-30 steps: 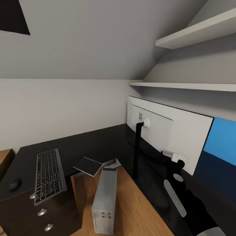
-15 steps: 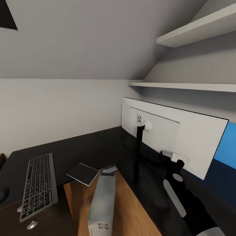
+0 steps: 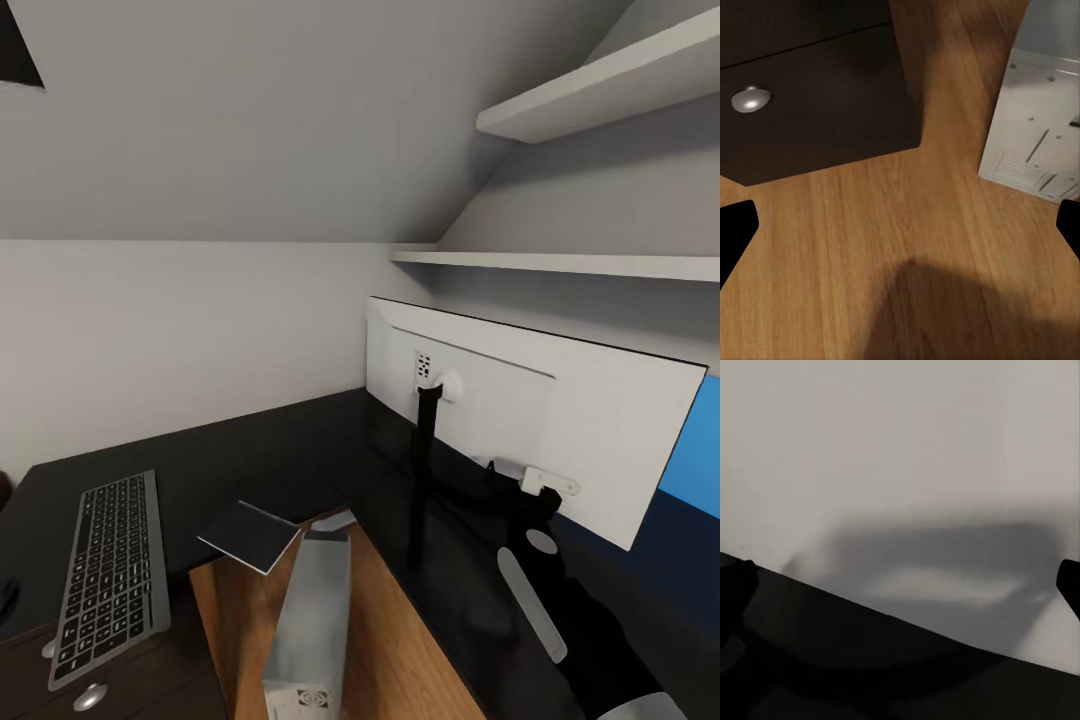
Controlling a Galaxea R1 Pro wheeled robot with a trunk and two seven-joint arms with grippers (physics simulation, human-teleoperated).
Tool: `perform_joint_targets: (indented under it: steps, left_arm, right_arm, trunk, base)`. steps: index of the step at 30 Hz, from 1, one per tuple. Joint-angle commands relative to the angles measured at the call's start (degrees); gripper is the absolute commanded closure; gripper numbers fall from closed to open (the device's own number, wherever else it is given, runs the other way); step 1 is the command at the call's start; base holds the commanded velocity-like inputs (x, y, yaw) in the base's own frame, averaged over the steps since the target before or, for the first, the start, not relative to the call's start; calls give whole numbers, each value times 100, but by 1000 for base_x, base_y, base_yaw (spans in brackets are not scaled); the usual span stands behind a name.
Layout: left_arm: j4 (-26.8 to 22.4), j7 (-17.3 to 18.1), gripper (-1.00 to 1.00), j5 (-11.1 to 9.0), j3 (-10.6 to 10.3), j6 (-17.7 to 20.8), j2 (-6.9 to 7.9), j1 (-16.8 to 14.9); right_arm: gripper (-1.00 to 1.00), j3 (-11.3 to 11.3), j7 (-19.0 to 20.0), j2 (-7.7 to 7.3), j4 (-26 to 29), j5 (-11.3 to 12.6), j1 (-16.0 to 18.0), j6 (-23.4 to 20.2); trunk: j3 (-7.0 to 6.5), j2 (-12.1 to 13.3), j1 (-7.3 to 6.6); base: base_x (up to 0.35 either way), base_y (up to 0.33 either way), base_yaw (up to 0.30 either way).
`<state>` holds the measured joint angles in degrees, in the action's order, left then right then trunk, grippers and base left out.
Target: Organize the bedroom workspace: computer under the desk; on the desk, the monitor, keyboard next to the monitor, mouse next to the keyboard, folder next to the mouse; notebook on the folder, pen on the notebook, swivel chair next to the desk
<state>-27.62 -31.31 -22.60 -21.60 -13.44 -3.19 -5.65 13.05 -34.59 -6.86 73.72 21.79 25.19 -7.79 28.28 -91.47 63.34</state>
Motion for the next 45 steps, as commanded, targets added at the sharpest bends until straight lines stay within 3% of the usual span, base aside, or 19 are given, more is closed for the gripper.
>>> perform_joint_targets:
  steps: [1, 13, 20, 22, 25, 27, 29, 31, 33, 45]
  left_arm:
    - [2, -33, -100, -61, -46, -38, 4, -6]
    - [2, -33, -100, -59, -80, -175, 3, -6]
    - [2, -33, -100, -60, -81, -175, 3, -6]
    - [2, -33, -100, -60, -81, -176, 3, -6]
    - [2, -33, -100, -61, -72, -176, 3, -6]
    - [2, -33, -100, -61, -69, -176, 3, -6]
    - [2, -33, -100, -61, -66, -176, 3, -6]
    - [2, -33, -100, -61, -64, -176, 3, -6]
    - [2, -33, -100, -61, -64, -176, 3, -6]
    - [2, -33, -100, -61, -63, -176, 3, -6]
  right_arm:
    - [-100, 20, -45, -5, 10, 20, 7, -31]
    - [-100, 31, -47, 0, 2, 19, 4, -30]
    - [-100, 49, -47, 18, 15, 24, 6, -18]
    - [-100, 61, -47, 101, 28, 26, 8, 98]
    - [-100, 95, -53, 368, 18, 2, 5, 395]
    - [-100, 108, -54, 430, 9, -46, 5, 445]
    - [-100, 125, -58, 491, 0, -181, 4, 488]
    - [-100, 148, -62, 586, -24, -527, 4, 521]
    - [-100, 175, -59, 646, -50, -624, 4, 526]
    - [-100, 458, -56, 752, -339, -845, 7, 544]
  trunk:
    - [6, -4, 0]
    - [6, -4, 0]
    - [6, -4, 0]
    - [6, -4, 0]
    - [6, -4, 0]
    - [6, -4, 0]
    - [6, -4, 0]
    - [6, -4, 0]
    - [7, -4, 0]
    - [58, -4, 0]
  base:
    - [21, 0, 0]
    - [113, 0, 0]
    - [-192, 0, 0]
    - [-314, 0, 0]
    - [-272, 0, 0]
    - [-211, 0, 11]
    - [-147, 0, 89]
    - [-61, 0, 199]
    - [-23, 0, 247]
    - [-4, 0, 228]
